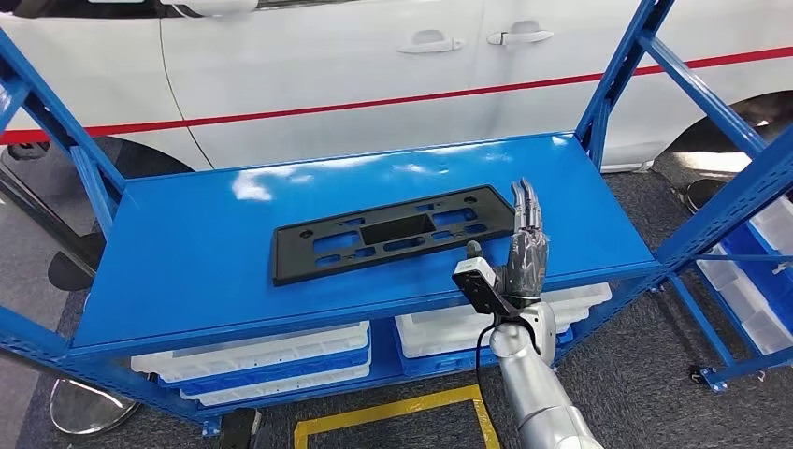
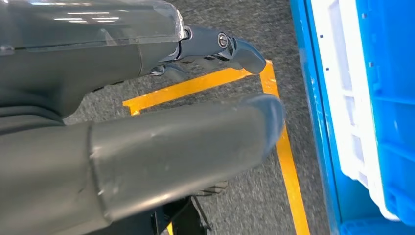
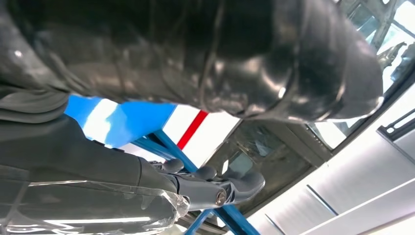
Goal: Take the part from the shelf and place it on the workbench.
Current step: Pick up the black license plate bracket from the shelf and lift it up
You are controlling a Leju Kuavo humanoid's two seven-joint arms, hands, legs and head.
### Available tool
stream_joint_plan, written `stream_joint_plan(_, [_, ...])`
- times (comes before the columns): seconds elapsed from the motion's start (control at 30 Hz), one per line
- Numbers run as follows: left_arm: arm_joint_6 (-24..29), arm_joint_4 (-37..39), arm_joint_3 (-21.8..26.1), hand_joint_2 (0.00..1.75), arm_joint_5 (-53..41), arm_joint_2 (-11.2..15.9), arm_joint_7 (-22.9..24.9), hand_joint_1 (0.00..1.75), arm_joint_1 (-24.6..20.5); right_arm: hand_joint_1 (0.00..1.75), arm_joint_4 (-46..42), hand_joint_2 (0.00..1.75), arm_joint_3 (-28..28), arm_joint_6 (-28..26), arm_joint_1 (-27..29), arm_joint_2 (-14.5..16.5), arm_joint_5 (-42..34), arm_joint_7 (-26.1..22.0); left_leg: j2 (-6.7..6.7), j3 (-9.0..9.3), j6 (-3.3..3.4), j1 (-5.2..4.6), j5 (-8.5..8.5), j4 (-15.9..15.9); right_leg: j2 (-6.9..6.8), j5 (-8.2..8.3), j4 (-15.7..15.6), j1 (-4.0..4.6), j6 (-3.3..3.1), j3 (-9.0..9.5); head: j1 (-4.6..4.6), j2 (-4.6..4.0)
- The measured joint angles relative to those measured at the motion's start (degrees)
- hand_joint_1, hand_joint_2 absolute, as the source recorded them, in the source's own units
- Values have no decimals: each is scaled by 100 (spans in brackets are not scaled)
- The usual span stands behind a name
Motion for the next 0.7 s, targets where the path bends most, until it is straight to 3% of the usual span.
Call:
stream_joint_plan(0.07, [-50, 0, -3, 0, 1, -5, -29, 0, -6, 0, -2, 0, 4, 0, 7, -17, -2, 12, 18, -49, 102, 10, 109, -33, 14, -218, 247, -23, 59, -119, 3, 0])
stream_joint_plan(0.17, [-66, 0, -4, 0, 1, -8, -29, 0, 4, 0, -6, 0, 4, 0, 54, -46, 2, 17, 29, -191, 159, 0, 244, -34, 34, -885, 1319, -28, 105, -528, 4, 0])
stream_joint_plan(0.2, [-63, 0, -4, 0, 1, -9, -23, 0, 16, 0, -7, 0, 4, 0, 83, -57, 5, 20, 29, -234, 160, -10, 276, -32, 38, -983, 1560, -27, 108, -589, 4, 0])
stream_joint_plan(0.23, [-58, 0, -4, 0, 1, -11, -18, 0, 27, 0, -8, 0, 4, 0, 111, -67, 11, 24, 27, -269, 159, -22, 303, -31, 41, -977, 1592, -22, 97, -538, 3, 0])
stream_joint_plan(0.27, [-51, 0, -4, 0, 1, -15, -11, 0, 36, 0, -12, 0, 4, 0, 132, -77, 22, 29, 24, -292, 155, -35, 324, -30, 43, -880, 1384, -13, 70, -363, 3, 0])
stream_joint_plan(0.33, [-43, 0, -7, 0, 0, -40, 1, 0, 46, 0, -43, 0, 4, -1, 148, -90, 68, 43, 23, -311, 137, -60, 354, -29, 49, -634, 594, 28, -29, 172, 1, 0])
stream_joint_plan(0.4, [-38, 0, -10, 0, -3, -76, 16, 0, 44, 0, -97, 0, 4, -2, 154, -108, 143, 70, 26, -319, 93, -72, 381, -29, 44, -507, 55, 82, -122, 486, 0, 0])
stream_joint_plan(0.5, [-30, 0, -16, 0, -8, -117, 33, 0, 48, 0, -179, 0, 3, -2, 174, -162, 266, 125, 34, -326, 3, -67, 411, -52, 30, -439, -83, 96, -194, 524, 3, 0])
stream_joint_plan(0.57, [-26, 0, -19, 0, -8, -132, 36, 0, 56, 0, -226, 0, 2, -2, 177, -187, 324, 147, 33, -406, -48, -68, 265, 125, 14, -373, -177, 54, -257, 548, 1, 0])
stream_joint_plan(0.67, [-24, 0, -19, 0, -7, -137, 38, 0, 67, 0, -255, 0, 2, -2, 212, -207, 448, 185, 30, -863, -121, -38, -284, 1142, 1, -332, -205, 41, -302, 514, 0, 0])
stream_joint_plan(0.7, [-24, 0, -19, 0, -5, -137, 38, 0, 78, 0, -261, 0, 2, -2, 232, -217, 502, 206, 31, -990, -144, -24, -384, 1435, 0, -329, -192, 42, -300, 494, 0, 0])
